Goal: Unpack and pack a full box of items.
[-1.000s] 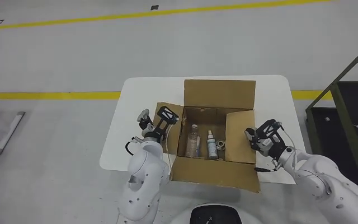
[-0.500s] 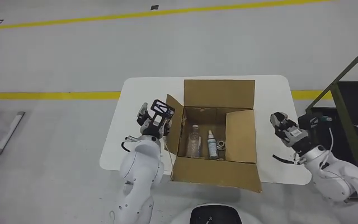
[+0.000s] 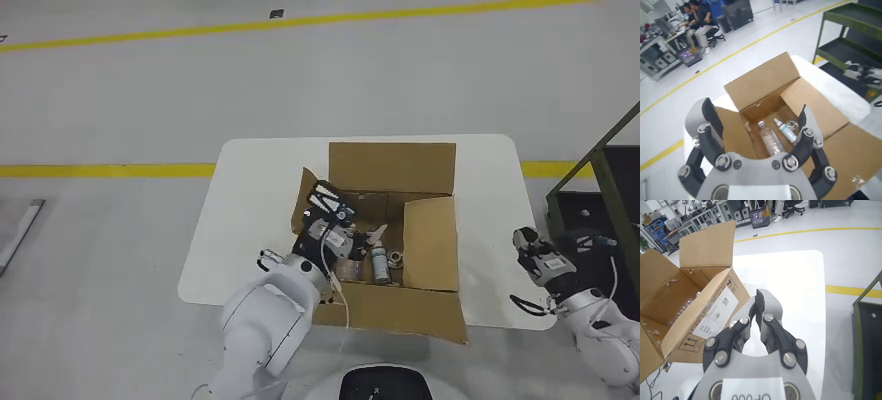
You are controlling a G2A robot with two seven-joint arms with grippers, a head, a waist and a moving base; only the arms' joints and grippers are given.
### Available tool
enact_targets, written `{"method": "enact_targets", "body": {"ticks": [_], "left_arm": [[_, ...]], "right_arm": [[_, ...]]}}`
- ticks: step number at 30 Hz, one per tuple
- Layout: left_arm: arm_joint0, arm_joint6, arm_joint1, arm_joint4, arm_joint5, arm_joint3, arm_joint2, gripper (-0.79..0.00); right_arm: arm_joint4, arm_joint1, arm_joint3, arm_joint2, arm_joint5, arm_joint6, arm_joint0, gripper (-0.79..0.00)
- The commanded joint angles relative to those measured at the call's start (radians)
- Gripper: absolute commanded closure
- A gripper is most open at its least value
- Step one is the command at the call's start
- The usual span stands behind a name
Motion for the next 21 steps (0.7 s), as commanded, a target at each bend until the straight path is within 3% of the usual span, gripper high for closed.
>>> {"method": "enact_targets", "body": {"ticks": [1,6,18,21], "left_arm": [[-0.023,0.004,-0.007,-0.071,0.001,0.034,0.054,-0.785],[-0.07,-0.02,-0.013,-0.131,-0.057,0.148,0.137,-0.785],[-0.07,-0.02,-0.013,-0.131,-0.057,0.148,0.137,-0.785],[-0.06,0.002,-0.014,-0.159,-0.004,0.189,0.132,-0.785]], "right_arm": [[-0.022,-0.002,-0.006,-0.007,0.01,-0.002,-0.003,0.0],[-0.044,-0.007,-0.029,-0.015,0.02,0.0,-0.018,0.0],[-0.084,-0.018,-0.074,-0.022,0.05,0.011,-0.062,0.0],[-0.088,-0.022,-0.072,-0.031,0.053,0.017,-0.058,0.0]]}}
